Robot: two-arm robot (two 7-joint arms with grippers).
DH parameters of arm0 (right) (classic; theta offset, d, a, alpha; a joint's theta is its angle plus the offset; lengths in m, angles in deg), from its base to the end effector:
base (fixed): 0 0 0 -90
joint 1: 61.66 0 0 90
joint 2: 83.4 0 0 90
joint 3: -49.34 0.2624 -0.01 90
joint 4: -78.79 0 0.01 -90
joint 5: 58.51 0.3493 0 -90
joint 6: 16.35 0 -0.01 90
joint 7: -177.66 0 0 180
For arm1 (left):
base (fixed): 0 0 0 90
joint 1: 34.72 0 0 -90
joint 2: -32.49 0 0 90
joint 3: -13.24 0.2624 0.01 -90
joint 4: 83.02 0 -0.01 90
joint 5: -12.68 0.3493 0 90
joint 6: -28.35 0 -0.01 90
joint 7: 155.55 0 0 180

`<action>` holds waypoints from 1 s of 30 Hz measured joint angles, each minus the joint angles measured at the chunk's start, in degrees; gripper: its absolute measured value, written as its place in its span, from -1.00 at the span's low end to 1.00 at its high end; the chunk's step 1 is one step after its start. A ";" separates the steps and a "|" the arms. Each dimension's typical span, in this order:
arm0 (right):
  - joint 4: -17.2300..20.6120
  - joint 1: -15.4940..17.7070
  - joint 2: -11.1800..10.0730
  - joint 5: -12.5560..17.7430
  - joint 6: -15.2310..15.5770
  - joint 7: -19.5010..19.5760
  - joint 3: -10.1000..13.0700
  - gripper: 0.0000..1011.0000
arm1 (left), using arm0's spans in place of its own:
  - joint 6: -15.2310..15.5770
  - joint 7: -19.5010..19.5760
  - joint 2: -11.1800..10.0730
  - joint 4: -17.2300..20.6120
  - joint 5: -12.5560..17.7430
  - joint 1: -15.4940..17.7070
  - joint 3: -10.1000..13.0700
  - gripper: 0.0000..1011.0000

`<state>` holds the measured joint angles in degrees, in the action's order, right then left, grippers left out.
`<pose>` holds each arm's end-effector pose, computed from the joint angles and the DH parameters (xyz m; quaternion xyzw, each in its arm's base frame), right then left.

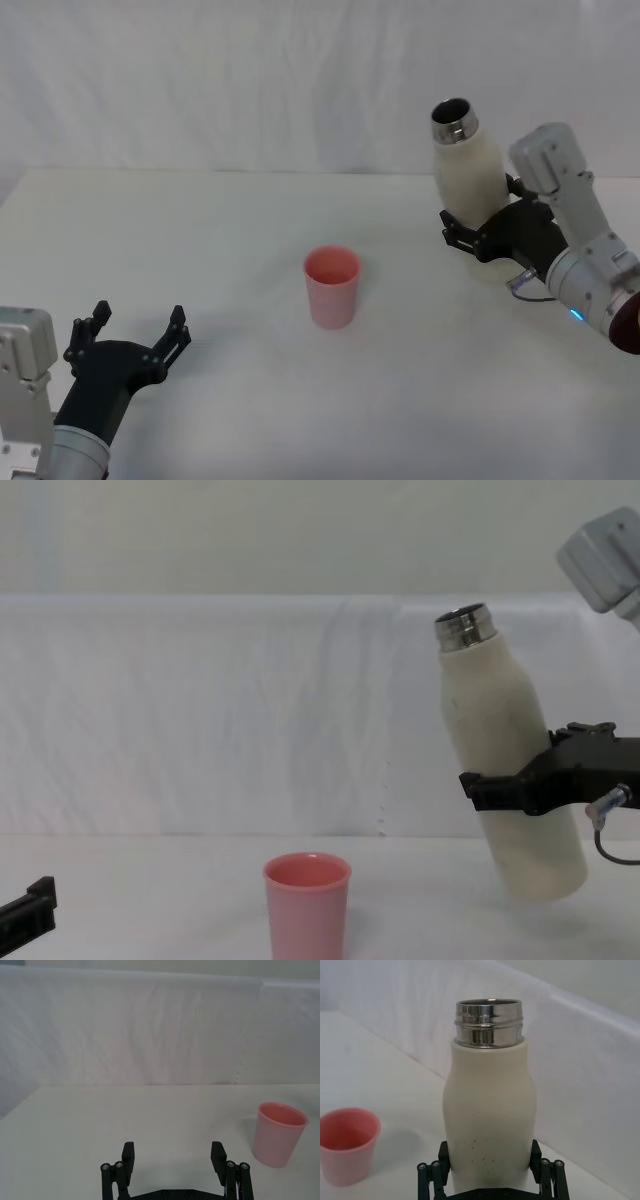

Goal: Grasp the thermos with one hand and pour water into the cup lid.

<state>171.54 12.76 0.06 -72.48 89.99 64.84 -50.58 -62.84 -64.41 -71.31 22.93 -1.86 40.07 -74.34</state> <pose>0.4211 0.0331 -0.1560 -0.1471 -0.1252 -0.5148 0.8353 0.3003 0.0267 -0.2596 -0.0174 0.0065 0.6616 0.7496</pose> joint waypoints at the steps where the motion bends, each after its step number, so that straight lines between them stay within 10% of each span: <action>1: -0.07 0.04 0.07 0.36 -0.05 0.00 0.11 0.87 | 0.00 0.00 0.00 0.00 0.00 0.00 0.00 0.98; 30: -8.97 -1.29 2.68 15.75 -3.59 -1.34 4.12 0.87 | 0.00 0.00 -0.01 0.00 0.00 0.00 0.00 0.98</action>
<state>162.57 11.47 2.75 -56.72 86.40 63.50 -46.47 -62.84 -64.41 -71.31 22.93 -1.86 40.07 -74.35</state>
